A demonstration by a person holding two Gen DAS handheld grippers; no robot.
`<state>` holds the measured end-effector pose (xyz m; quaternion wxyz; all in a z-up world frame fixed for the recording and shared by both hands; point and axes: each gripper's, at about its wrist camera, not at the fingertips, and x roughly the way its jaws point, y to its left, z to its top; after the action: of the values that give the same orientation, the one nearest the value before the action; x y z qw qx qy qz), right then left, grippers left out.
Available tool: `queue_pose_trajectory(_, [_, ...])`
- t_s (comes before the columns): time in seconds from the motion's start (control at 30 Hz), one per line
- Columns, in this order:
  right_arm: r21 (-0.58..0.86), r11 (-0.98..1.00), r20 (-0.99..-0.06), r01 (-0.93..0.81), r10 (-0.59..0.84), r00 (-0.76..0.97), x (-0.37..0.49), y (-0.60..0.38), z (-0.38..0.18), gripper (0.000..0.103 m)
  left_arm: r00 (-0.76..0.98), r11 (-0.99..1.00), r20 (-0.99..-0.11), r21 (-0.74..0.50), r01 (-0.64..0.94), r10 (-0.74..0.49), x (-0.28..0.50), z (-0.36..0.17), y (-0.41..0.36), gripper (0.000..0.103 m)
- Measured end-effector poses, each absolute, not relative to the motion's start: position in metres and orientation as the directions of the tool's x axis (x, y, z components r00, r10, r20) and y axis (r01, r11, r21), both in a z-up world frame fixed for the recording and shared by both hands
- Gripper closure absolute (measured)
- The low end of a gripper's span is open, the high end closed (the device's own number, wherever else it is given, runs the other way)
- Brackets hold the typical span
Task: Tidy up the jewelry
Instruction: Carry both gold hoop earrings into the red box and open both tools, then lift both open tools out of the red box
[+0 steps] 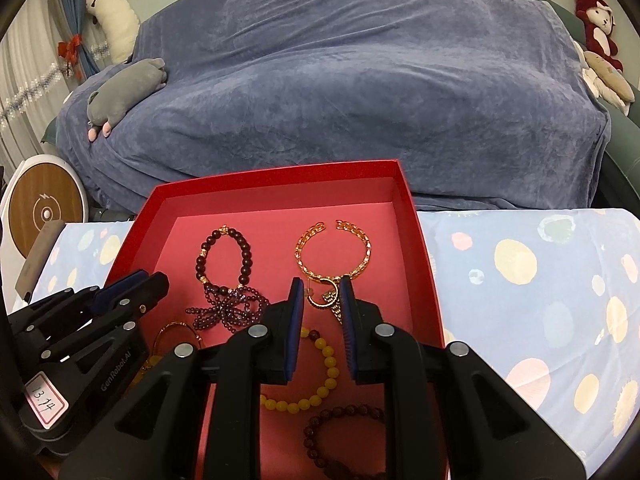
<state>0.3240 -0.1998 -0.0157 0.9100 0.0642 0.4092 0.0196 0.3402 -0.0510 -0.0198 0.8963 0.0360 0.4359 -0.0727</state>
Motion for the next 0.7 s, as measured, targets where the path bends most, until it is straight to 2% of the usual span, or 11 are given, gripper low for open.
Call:
queue_pose_trajectory(0.13, [0.141, 0.990, -0.745, 0.016, 0.096, 0.661, 0.325, -0.200, -0.016, 0.084, 0.614, 0.988, -0.783, 0.001, 0.157, -0.097, 0.341, -0.019, -0.053, 0.085])
queue_pose_trajectory(0.17, [0.142, 0.990, -0.743, 0.017, 0.095, 0.662, 0.325, -0.199, -0.016, 0.081, 0.614, 0.987, -0.783, 0.002, 0.158, -0.096, 0.341, -0.019, -0.054, 0.084])
queue_pose_trajectory(0.23, [0.140, 0.990, -0.738, 0.021, 0.090, 0.669, 0.322, -0.199, -0.014, 0.071, 0.616, 0.988, -0.783, 0.010, 0.156, -0.089, 0.340, -0.019, -0.054, 0.079])
queue_pose_trajectory(0.27, [0.141, 0.990, -0.736, 0.022, 0.090, 0.671, 0.321, -0.199, -0.013, 0.068, 0.618, 0.988, -0.782, 0.013, 0.153, -0.085, 0.338, -0.018, -0.054, 0.072])
queue_pose_trajectory(0.37, [0.138, 0.990, -0.734, 0.020, 0.089, 0.673, 0.313, -0.198, -0.009, 0.068, 0.630, 0.988, -0.772, 0.020, 0.155, -0.083, 0.331, -0.013, -0.055, 0.065])
queue_pose_trajectory(0.43, [0.136, 0.990, -0.733, 0.020, 0.087, 0.675, 0.306, -0.198, -0.005, 0.067, 0.631, 0.987, -0.771, 0.021, 0.158, -0.084, 0.327, -0.010, -0.054, 0.065])
queue_pose_trajectory(0.57, [0.151, 0.988, -0.727, 0.025, 0.094, 0.680, 0.288, -0.200, 0.004, 0.054, 0.635, 0.987, -0.768, 0.018, 0.162, -0.090, 0.314, -0.001, -0.053, 0.065])
queue_pose_trajectory(0.7, [0.150, 0.988, -0.727, 0.031, 0.089, 0.681, 0.267, -0.203, 0.015, 0.054, 0.635, 0.985, -0.767, 0.019, 0.170, -0.095, 0.295, 0.007, -0.053, 0.064])
